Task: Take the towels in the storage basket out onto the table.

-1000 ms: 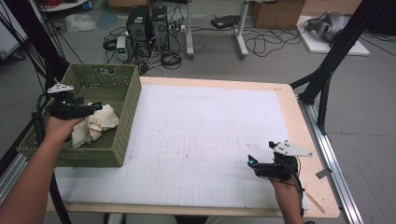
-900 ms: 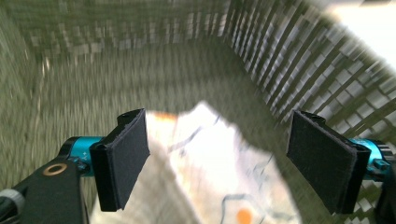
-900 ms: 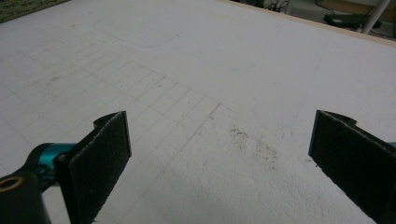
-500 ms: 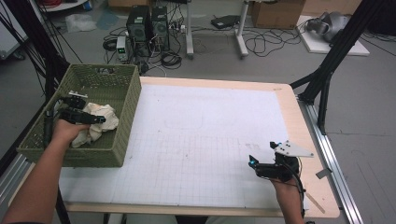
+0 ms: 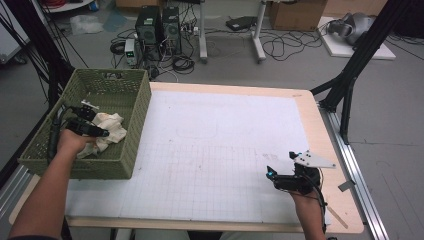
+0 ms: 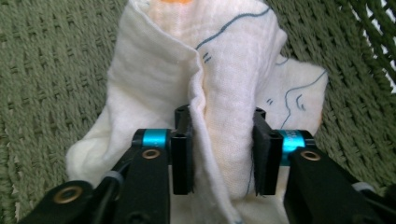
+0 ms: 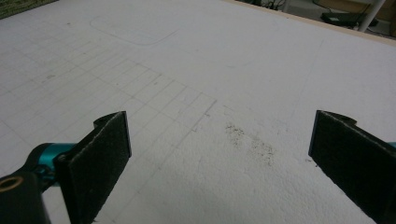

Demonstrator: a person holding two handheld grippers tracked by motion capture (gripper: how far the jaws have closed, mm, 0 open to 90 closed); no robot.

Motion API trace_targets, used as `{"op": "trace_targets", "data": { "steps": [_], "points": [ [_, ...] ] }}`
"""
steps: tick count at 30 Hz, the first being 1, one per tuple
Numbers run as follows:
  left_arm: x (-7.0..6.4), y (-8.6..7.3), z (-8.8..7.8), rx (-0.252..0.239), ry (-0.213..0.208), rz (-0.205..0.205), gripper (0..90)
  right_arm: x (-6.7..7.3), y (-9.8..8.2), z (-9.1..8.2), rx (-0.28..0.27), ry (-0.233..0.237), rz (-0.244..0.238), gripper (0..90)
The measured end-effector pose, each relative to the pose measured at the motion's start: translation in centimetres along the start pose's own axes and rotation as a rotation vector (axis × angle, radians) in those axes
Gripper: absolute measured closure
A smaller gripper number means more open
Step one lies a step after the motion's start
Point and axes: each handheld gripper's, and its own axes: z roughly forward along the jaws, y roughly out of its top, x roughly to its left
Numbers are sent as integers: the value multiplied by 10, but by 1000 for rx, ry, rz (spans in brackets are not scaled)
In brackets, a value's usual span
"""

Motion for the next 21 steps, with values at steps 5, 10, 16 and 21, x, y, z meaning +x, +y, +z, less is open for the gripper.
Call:
{"op": "trace_targets", "data": {
  "steps": [5, 10, 16, 21],
  "points": [
    [3, 2, -15, -118, 20, -29, 704, -1, 0, -1, -7, 1, 0, 49],
    [3, 2, -28, -239, 23, -44, 705, -1, 0, -3, -9, -3, 8, 49],
    [1, 1, -48, -373, 9, -65, 708, -3, 0, -5, -19, -9, 17, 49],
    [-2, -4, -72, -517, 3, -29, 708, -2, 1, -4, -20, -6, 15, 49]
  ]
}}
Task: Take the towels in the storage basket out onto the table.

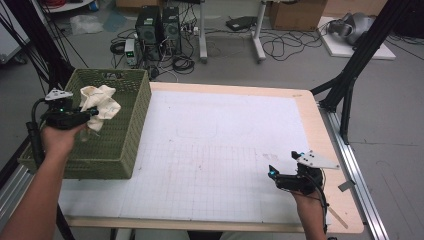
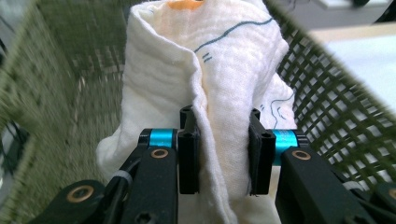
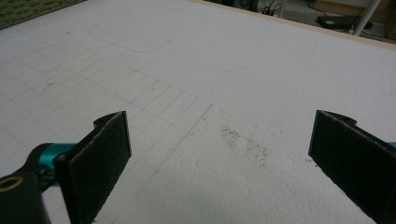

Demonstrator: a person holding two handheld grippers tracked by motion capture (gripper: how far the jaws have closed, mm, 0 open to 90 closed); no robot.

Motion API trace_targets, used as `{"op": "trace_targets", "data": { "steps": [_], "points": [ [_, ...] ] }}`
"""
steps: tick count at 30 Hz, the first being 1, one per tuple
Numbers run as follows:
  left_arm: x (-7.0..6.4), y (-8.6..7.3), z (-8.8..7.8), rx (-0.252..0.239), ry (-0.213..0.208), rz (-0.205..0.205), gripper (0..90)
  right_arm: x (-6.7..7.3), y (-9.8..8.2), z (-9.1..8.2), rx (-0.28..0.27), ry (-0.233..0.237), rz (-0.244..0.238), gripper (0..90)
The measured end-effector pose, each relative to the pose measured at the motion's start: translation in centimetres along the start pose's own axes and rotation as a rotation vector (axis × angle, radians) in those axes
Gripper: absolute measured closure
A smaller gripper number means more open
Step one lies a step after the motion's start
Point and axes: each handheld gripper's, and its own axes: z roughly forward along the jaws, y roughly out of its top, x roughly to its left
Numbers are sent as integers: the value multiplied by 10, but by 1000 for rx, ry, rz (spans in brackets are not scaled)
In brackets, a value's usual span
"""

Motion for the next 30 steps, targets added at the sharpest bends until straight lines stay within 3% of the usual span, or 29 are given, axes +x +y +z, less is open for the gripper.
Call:
{"op": "trace_targets", "data": {
  "steps": [8, 12, 13, 14, 24, 28, 30],
  "points": [
    [-1, 5, -20, -96, -17, 0, 708, 2, 1, 1, -1, 5, -1, 49],
    [-5, 11, -35, -203, -53, -12, 709, 2, 1, 2, -3, 5, -3, 49],
    [-5, 11, -35, -203, -53, -12, 709, 2, 1, 2, -3, 5, -2, 49],
    [-10, 14, -40, -241, -78, -8, 709, 2, 1, 2, -2, 6, -3, 49],
    [-37, 29, -55, -365, -170, 11, 709, 2, 1, 2, 1, 7, -4, 49],
    [-47, 34, -59, -385, -206, 24, 709, 2, 1, 2, 2, 5, -5, 49],
    [-58, 37, -61, -397, -254, 39, 709, 2, 1, 2, -1, 5, -6, 49]
  ]
}}
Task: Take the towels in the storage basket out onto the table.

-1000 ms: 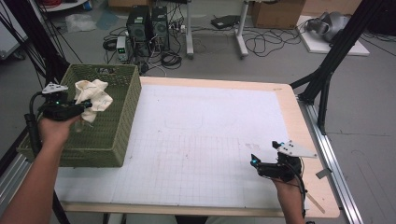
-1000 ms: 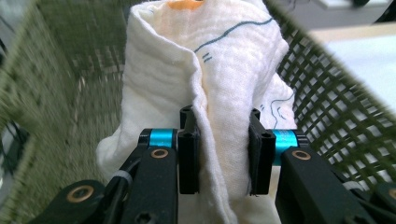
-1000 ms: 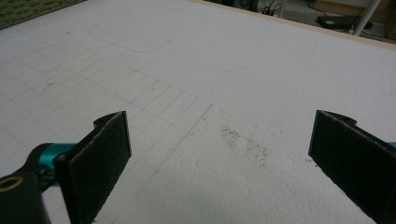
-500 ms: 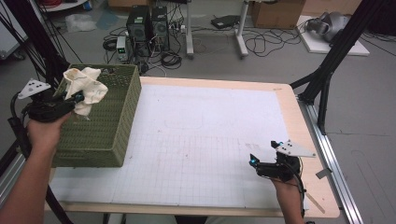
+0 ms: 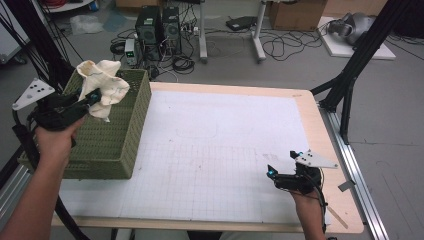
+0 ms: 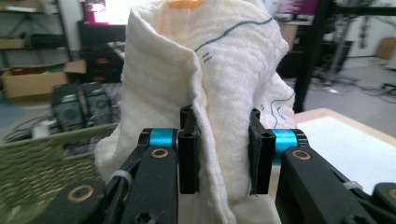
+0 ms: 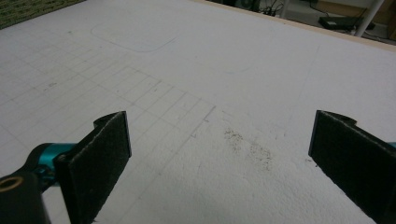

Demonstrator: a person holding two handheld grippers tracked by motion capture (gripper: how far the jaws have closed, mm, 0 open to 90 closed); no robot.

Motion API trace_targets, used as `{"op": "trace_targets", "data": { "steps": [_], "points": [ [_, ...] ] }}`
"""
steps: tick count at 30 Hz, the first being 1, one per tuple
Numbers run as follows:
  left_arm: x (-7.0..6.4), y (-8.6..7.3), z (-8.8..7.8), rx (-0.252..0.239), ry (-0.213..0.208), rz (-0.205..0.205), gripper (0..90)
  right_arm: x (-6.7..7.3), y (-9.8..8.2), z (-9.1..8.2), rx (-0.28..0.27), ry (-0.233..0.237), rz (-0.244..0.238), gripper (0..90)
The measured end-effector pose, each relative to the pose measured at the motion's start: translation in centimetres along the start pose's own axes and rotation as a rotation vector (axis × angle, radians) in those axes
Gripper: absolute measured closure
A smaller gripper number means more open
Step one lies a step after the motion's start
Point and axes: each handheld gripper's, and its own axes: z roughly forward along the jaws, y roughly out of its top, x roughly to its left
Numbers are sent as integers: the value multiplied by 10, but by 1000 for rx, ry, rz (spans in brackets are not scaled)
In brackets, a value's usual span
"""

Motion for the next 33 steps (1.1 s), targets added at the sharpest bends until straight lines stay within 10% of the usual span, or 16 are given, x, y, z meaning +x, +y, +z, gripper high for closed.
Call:
{"op": "trace_targets", "data": {
  "steps": [19, 33],
  "points": [
    [-108, -22, 65, 62, -313, 31, 703, 0, 0, 0, 4, 9, 0, 49],
    [-175, -74, 128, 196, -401, 53, 700, 0, 0, 1, 9, 12, 7, 49]
  ]
}}
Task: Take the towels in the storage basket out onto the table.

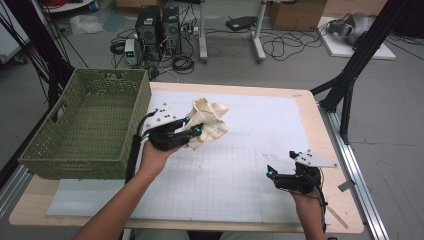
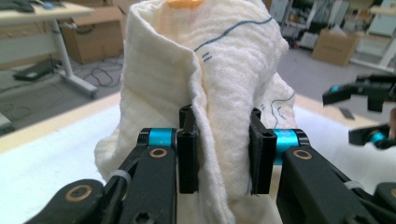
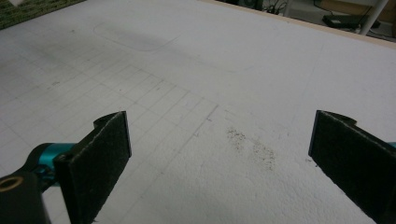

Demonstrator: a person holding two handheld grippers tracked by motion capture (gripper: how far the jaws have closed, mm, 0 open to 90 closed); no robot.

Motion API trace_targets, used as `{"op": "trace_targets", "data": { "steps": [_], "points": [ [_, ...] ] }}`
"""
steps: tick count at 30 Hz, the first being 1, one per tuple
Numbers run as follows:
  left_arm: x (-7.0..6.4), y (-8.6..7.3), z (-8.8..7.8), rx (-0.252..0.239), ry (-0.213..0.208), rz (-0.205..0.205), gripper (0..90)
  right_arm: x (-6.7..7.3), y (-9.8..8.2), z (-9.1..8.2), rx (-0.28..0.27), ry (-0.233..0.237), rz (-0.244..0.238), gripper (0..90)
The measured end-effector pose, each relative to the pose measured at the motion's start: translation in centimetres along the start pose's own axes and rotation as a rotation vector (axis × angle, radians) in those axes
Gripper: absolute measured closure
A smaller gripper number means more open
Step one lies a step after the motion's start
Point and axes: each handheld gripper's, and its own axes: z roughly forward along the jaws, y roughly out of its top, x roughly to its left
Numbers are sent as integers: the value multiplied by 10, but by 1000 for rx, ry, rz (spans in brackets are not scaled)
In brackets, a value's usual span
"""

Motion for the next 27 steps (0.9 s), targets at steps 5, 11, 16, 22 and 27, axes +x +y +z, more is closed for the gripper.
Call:
{"op": "trace_targets", "data": {
  "steps": [5, 11, 16, 22, 27],
  "points": [
    [-6, -16, 26, 80, -3, -2, 693, -1, -1, 0, 2, -1, 0, 49],
    [-13, -39, 60, 187, 2, -8, 673, -1, -1, 0, 4, 0, -4, 49],
    [-12, -55, 74, 228, 18, -17, 526, -1, -1, 0, 7, -1, -8, 49],
    [-4, -46, 58, 152, 85, -62, 225, -2, -2, 1, 12, -4, -1, 49],
    [5, -41, 35, 85, 93, -71, 192, -1, -2, 1, 16, -2, -4, 49]
  ]
}}
